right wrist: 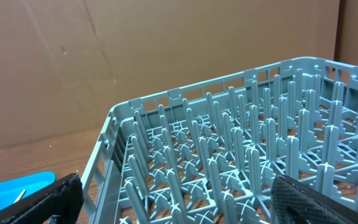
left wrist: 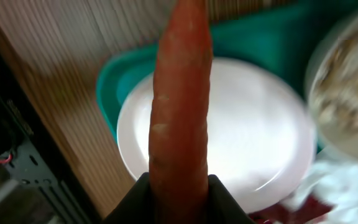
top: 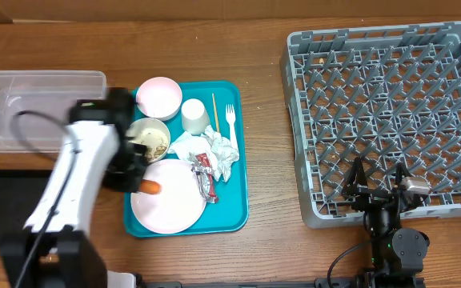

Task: Sort waste into correct bins and load items into the dishwasher
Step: 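Lift the carrot with the left gripper and carry it left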

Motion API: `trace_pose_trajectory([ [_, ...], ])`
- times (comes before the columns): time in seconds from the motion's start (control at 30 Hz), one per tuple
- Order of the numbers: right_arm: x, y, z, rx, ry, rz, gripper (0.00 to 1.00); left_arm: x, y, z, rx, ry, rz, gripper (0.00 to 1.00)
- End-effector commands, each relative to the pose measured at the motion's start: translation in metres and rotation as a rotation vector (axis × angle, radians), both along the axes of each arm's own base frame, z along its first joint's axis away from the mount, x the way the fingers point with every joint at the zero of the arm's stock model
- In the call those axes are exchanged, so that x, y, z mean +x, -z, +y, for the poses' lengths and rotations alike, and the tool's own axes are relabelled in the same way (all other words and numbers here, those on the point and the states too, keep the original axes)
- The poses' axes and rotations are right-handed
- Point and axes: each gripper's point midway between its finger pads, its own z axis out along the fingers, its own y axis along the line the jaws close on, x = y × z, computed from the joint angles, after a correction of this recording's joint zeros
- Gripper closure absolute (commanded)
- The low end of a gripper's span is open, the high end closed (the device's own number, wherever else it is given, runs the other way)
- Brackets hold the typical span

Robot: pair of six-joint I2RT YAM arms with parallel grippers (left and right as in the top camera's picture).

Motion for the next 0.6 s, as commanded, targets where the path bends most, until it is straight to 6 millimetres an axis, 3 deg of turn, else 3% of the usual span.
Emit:
trace_pose_trajectory([
  [0.0,0.0,0.002,-0.001,-0.007,0.007,-0.003,0.0,-0.003,-0.016,0.053,0.04,-0.062,-0.055,0.9],
  [0.17,0.0,0.002,-0.001,-0.007,0.007,-0.003,0.0,-0.014,-0.012,0.126,0.058,-0.3,-0.095,0.87],
  [0.3,0.0,0.002,-0.001,-0.007,0.007,-0.003,0.0,-0.011,-0.01,0.175,0.118,-0.442,-0.193,0.85],
  [0.37,0.0,0.002,-0.001,-0.007,0.007,-0.003,0.0,-0.008,-0.01,0.206,0.19,-0.517,-0.247,0.79],
  [0.43,0.0,0.002,-0.001,-0.008,0.007,-0.003,0.0,-0.01,-0.008,0.225,0.235,-0.554,-0.263,0.76],
  [0.57,0.0,0.002,-0.001,-0.007,0.007,-0.003,0.0,-0.033,0.004,0.26,0.339,-0.619,-0.187,0.73],
])
